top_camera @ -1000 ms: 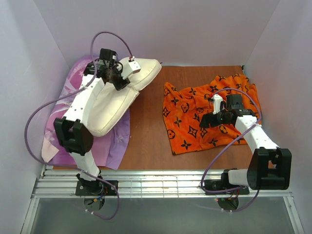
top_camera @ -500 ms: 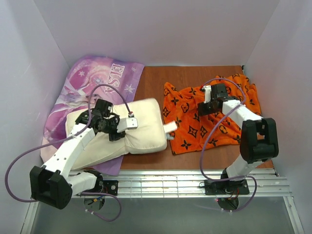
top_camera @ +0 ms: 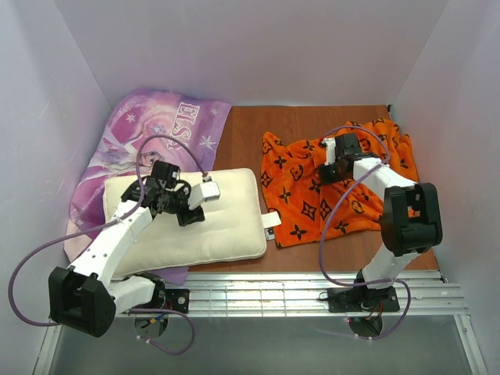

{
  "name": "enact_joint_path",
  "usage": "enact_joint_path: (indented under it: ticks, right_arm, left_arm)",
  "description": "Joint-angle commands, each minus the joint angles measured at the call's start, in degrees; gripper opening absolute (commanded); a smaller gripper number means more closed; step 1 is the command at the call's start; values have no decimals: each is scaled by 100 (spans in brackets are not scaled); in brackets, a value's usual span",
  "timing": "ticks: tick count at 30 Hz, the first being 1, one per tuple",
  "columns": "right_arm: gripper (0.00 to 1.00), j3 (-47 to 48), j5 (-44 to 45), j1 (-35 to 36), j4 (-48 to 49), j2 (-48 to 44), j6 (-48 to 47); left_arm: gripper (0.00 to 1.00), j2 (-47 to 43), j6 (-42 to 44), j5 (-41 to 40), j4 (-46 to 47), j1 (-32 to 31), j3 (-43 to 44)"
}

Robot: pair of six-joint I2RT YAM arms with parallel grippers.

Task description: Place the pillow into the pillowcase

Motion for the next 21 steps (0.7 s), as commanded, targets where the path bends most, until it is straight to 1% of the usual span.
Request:
enact_joint_path:
  ticks: [1,3,4,5,7,9,13,15,16,17,19,20,21]
  right_arm:
    - [1,63,-366,22,-38,-555,-9]
    - [1,45,-471,22,-116,-818,-35]
    - [1,45,-489,22,-161,-985,-45]
    - [1,19,-481,22,-187,-1073,-62]
    - [1,-7,-410,22,-275,-1171,-132]
    - [1,2,-340,22,-371,-1049,-220]
    - [1,-69,-95,22,-486,-461,-422]
    - [1,-60,222,22,-495,-267,-449]
    - [4,-43,327,31,-538,-135,-466]
    - [11,-16,450,22,-556,-99,-449]
    - [36,36,451,22,-548,-142,-388]
    - [50,63,451,31,-513,-177,-344]
    - [68,107,625,48,-513,-213,-335]
  left_arm:
    - [42,-73,-505,316,172,45,859]
    - [47,68,-655,220,233,45,1114]
    - [54,129,-647,229,199,45,1307]
    - [58,269,-630,203,190,45,1361]
    - [60,410,-560,141,233,45,1422]
    - [60,612,-550,150,286,45,1431]
    - [61,797,-585,255,479,45,1475]
    - [60,850,-629,238,515,45,1432]
    - [61,868,-656,168,584,45,1388]
    - [61,877,-673,133,602,45,1283]
    - [61,886,-761,106,672,45,1160]
    - [61,851,-779,114,690,45,1098]
    - [61,842,-866,123,725,45,984]
